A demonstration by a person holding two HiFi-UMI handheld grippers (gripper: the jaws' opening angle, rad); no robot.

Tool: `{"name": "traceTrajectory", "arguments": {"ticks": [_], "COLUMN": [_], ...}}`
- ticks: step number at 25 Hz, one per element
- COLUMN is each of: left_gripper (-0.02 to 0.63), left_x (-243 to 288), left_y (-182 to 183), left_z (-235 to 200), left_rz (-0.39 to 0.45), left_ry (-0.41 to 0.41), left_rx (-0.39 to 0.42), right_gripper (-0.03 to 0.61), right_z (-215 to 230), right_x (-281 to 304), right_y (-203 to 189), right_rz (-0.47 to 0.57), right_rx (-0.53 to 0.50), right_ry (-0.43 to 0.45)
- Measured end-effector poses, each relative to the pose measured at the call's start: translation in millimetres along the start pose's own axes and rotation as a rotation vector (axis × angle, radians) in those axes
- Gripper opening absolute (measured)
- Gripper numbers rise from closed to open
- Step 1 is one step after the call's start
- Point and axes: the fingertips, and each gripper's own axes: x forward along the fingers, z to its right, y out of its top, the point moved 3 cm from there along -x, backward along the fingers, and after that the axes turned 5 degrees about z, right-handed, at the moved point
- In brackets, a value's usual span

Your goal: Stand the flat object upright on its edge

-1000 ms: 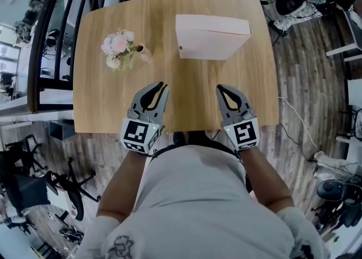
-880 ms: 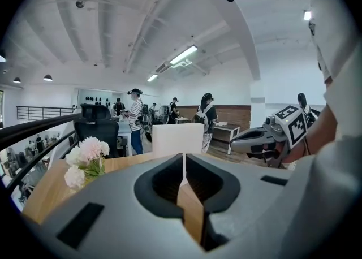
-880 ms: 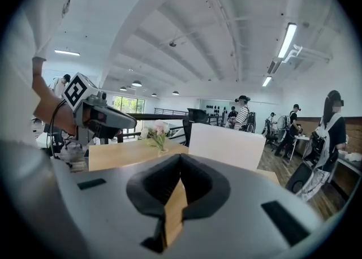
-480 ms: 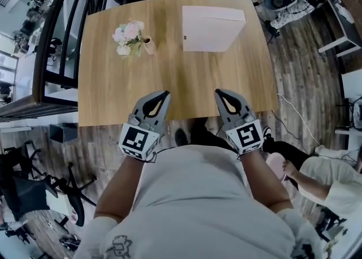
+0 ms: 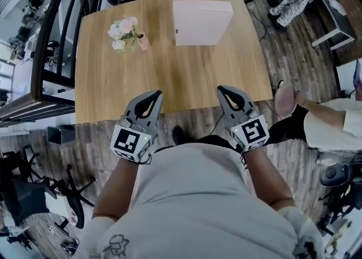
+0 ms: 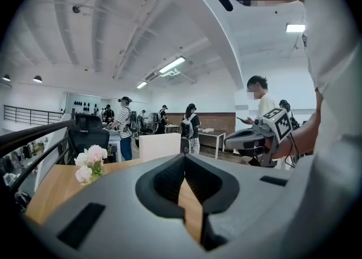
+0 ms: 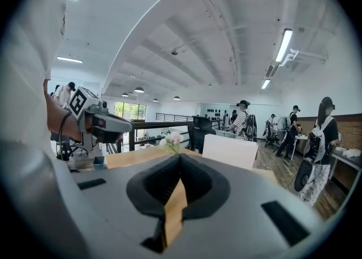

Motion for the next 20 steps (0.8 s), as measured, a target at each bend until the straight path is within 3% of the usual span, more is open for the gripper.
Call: {"name": "traceTrajectory", "arguments": {"ticks": [9, 20], "left_gripper": [0.006, 0.006], "left_x": [12, 47], "left_y": [8, 17], "left_z": [63, 152], "left_rz": [-0.009, 0.019], "left_ry": [0.019, 0.055], "left_rx": [0.044, 0.026], "right_gripper": [0.005, 0.005], "right_z": [24, 62], "right_x": [-59, -145], "right_y": [-9, -24], "right_rz": [0.017, 0.02], "right_rx": [0.012, 0.009], "right_ry": [0.017, 0.064]}}
